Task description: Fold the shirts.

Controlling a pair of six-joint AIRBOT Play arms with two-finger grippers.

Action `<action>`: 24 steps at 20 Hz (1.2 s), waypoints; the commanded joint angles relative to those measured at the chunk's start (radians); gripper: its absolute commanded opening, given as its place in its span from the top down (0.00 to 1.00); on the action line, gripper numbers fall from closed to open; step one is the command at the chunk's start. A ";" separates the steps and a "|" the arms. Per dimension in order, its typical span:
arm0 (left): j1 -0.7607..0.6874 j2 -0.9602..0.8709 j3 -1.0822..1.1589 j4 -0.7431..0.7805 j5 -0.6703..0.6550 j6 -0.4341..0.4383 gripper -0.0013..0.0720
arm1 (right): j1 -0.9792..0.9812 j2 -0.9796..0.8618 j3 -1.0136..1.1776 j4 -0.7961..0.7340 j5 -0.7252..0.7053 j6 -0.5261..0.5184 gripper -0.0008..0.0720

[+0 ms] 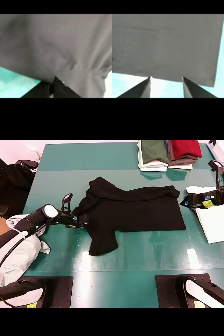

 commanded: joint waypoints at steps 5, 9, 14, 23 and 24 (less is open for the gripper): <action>0.020 0.114 0.151 0.071 -0.054 0.022 0.94 | -0.206 0.024 -0.124 -0.004 0.063 -0.013 0.39; 0.020 0.145 0.163 0.133 -0.106 0.023 0.94 | -0.396 0.012 -0.306 -0.002 0.042 -0.047 0.37; 0.020 0.145 0.163 0.156 -0.158 0.023 0.94 | -0.553 -0.084 -0.409 0.001 0.026 -0.088 0.22; 0.020 0.145 0.163 0.153 -0.156 0.021 0.94 | -0.396 -0.297 -0.412 0.301 -0.095 -0.161 0.24; 0.020 0.145 0.163 0.153 -0.156 0.021 0.94 | -0.352 -0.314 -0.412 0.334 -0.123 -0.165 0.33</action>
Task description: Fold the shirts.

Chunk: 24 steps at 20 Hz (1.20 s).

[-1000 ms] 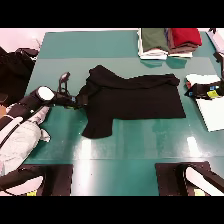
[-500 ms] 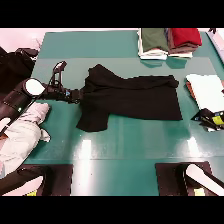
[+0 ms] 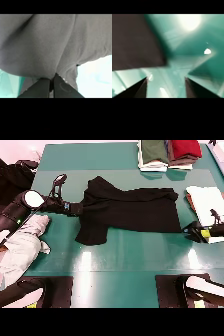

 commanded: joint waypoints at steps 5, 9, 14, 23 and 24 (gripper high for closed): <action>0.001 0.001 0.002 0.001 -0.004 -0.001 0.94 | 0.290 -0.079 0.019 0.102 -0.229 -0.024 0.80; 0.001 0.061 0.023 0.021 -0.005 -0.006 0.94 | 0.361 -0.035 0.164 0.100 -0.129 -0.029 0.96; 0.001 0.294 0.353 0.195 -0.084 -0.031 0.94 | 0.374 0.236 0.508 0.100 -0.087 -0.029 0.96; 0.001 0.367 1.049 0.255 -0.114 -0.018 0.95 | 0.374 0.504 1.072 -0.116 -0.077 0.071 0.96; 0.001 0.366 1.048 0.260 -0.121 -0.018 0.95 | 0.374 0.504 1.107 -0.147 -0.055 0.083 0.97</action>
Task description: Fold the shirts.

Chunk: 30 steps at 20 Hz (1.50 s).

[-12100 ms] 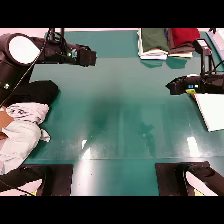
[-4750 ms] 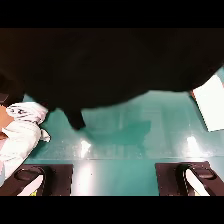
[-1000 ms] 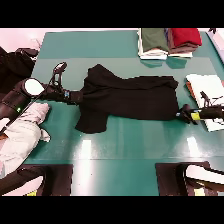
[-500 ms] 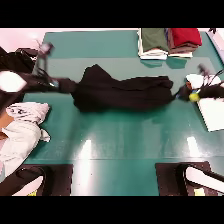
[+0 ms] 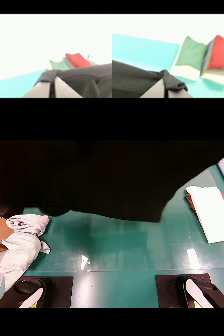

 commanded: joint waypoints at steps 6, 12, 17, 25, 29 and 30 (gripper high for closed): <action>0.000 -0.192 -0.014 0.050 -0.200 0.011 0.94 | 0.001 -0.142 0.229 -0.124 0.201 0.071 0.97; 0.000 -0.596 -0.150 0.051 -0.251 0.028 0.94 | 0.056 -0.542 0.229 -0.168 0.344 0.118 0.97; 0.000 -0.866 -0.153 0.051 -0.201 0.089 0.94 | 0.120 -0.830 0.229 -0.169 0.310 0.119 0.97; 0.086 -0.905 -0.162 0.021 -0.216 0.141 0.94 | 0.081 -0.899 0.161 -0.193 0.213 0.107 0.97; 0.085 -0.905 -0.272 -0.027 -0.145 0.141 0.94 | 0.075 -0.849 -0.036 -0.245 0.124 0.107 0.97; 0.085 -0.905 -0.304 -0.038 -0.124 0.141 0.94 | 0.077 -0.845 -0.072 -0.243 0.089 0.107 0.97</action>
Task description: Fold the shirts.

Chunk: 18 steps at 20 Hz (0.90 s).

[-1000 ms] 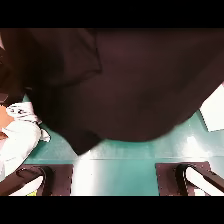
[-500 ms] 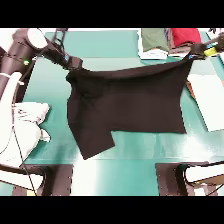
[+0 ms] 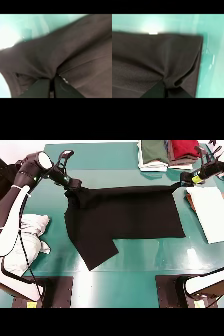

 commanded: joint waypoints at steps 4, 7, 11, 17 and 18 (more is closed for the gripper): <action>0.006 -0.002 -0.169 -0.073 0.093 0.001 0.94 | 0.035 0.018 -0.198 -0.019 -0.182 -0.001 0.96; 0.010 0.004 -0.176 -0.054 0.049 -0.031 0.28 | 0.038 0.019 -0.185 -0.018 -0.181 -0.001 0.50; 0.042 0.089 -0.152 0.022 -0.105 -0.074 0.25 | -0.007 0.090 -0.166 -0.017 -0.054 -0.015 0.50; 0.042 0.428 -0.583 0.040 -0.072 -0.175 0.25 | -0.080 0.412 -0.519 -0.017 -0.049 -0.071 0.50; 0.042 0.482 -0.674 0.034 -0.072 -0.182 0.25 | -0.082 0.457 -0.568 -0.016 -0.051 -0.072 0.50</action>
